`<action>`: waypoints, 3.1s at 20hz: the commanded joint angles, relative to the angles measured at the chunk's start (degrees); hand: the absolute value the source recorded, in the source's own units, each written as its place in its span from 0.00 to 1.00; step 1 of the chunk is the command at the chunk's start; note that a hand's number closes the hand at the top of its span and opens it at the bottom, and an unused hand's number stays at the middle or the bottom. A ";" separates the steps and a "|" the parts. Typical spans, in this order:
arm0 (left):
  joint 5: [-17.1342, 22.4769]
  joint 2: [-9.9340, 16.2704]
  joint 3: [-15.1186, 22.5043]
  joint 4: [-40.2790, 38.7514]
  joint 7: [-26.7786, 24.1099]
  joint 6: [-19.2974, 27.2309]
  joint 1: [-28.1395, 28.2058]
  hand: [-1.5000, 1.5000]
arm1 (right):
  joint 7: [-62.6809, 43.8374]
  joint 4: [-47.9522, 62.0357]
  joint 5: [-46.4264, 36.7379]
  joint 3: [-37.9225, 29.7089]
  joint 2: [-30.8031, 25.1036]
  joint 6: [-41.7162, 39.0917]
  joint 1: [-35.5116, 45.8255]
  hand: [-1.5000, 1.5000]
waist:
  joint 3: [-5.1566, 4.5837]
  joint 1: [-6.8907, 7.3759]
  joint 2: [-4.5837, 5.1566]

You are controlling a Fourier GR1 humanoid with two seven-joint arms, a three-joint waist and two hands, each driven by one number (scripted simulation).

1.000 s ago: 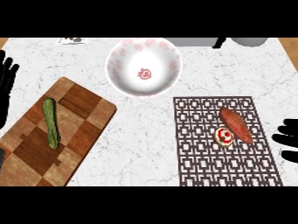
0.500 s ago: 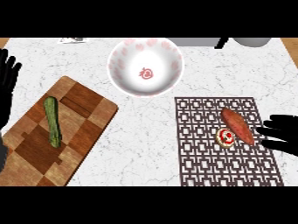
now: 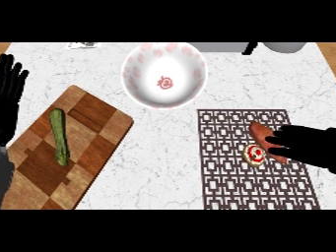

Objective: Pick the cupcake from the placemat and place it in the bowl

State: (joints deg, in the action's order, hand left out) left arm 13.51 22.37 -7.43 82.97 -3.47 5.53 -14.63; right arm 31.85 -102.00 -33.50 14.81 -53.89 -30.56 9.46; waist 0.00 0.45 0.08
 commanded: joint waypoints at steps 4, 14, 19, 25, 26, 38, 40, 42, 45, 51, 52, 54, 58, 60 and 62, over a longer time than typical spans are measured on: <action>0.76 1.38 -2.83 -3.28 -0.76 -3.87 -1.18 0.50 | 3.52 11.15 -9.68 4.83 9.13 3.14 3.84 0.00 | 0.00 -0.07 0.07; -1.54 -2.19 -2.78 1.86 -0.50 -2.69 3.42 0.50 | 10.00 13.59 -12.79 3.23 12.03 3.29 4.01 0.00 | -0.01 -0.35 -0.09; -1.50 -1.34 -3.77 3.98 4.81 -1.84 0.25 0.50 | 8.96 16.59 -15.34 4.21 15.63 3.54 6.45 0.00 | 0.01 -0.20 -0.09; -2.28 -2.71 -3.81 4.53 2.09 -3.08 2.48 0.50 | 11.55 22.30 -21.07 5.83 16.71 8.58 4.66 0.00 | 0.01 -0.31 -0.10; -3.92 -3.32 -2.79 3.13 2.55 -1.94 -0.25 0.50 | 11.03 25.19 -21.19 5.28 19.14 5.24 9.85 0.00 | 0.00 -0.22 -0.04; -4.99 -4.99 -3.46 5.82 2.93 -3.42 2.64 0.50 | 9.47 33.48 -29.34 3.56 25.80 9.13 9.96 0.00 | 0.01 -0.17 -0.07; -4.31 -2.38 -6.41 1.35 2.42 -4.70 -0.33 0.50 | 8.74 33.87 -30.41 2.96 27.14 9.10 10.90 0.00 | 0.00 -0.31 -0.06; -3.64 -3.58 -6.08 3.19 3.46 -5.03 0.79 0.50 | 10.12 31.21 -31.18 1.97 26.34 8.76 9.86 0.00 | 0.00 -0.38 -0.10; -5.98 -4.75 -4.17 3.87 5.07 -2.62 -0.15 0.50 | 15.16 37.76 -30.16 0.86 28.22 14.31 12.91 1.00 | 0.02 -0.17 -0.03; -6.54 -4.84 -5.28 -0.75 1.38 -3.55 -2.00 0.50 | 16.84 36.02 -31.07 -0.56 30.11 16.38 11.62 1.00 | 0.00 -0.43 -0.06; -6.07 -5.14 -4.75 4.01 4.06 -3.41 0.10 0.50 | 18.04 36.25 -30.72 -1.36 29.58 15.91 12.91 1.00 | 0.01 -0.26 -0.10; -5.63 -4.72 -4.81 5.92 6.26 -3.81 0.02 0.50 | 18.77 39.42 -32.07 -1.28 31.42 19.87 12.18 1.00 | 0.02 -0.17 -0.08; -4.89 -4.56 -5.64 1.36 1.86 -5.79 -0.40 0.50 | 18.35 51.33 -29.01 -11.36 24.74 17.31 24.30 1.00 | 0.08 1.79 0.81; -4.54 -4.59 -4.53 3.08 3.51 -6.19 -2.15 0.50 | 13.88 56.16 -29.66 -15.23 20.43 16.45 27.77 1.00 | 0.21 3.76 1.74; -4.92 -5.10 -3.29 3.43 3.03 -6.52 -3.35 0.50 | 9.24 59.34 -30.88 -17.35 17.03 15.54 30.32 1.00 | 0.27 5.21 2.90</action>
State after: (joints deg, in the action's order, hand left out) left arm 8.65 17.55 -12.02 85.94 -0.42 -0.24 -16.35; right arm 46.46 -50.35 -63.72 3.07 -31.29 -13.50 33.24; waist 0.07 3.33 1.51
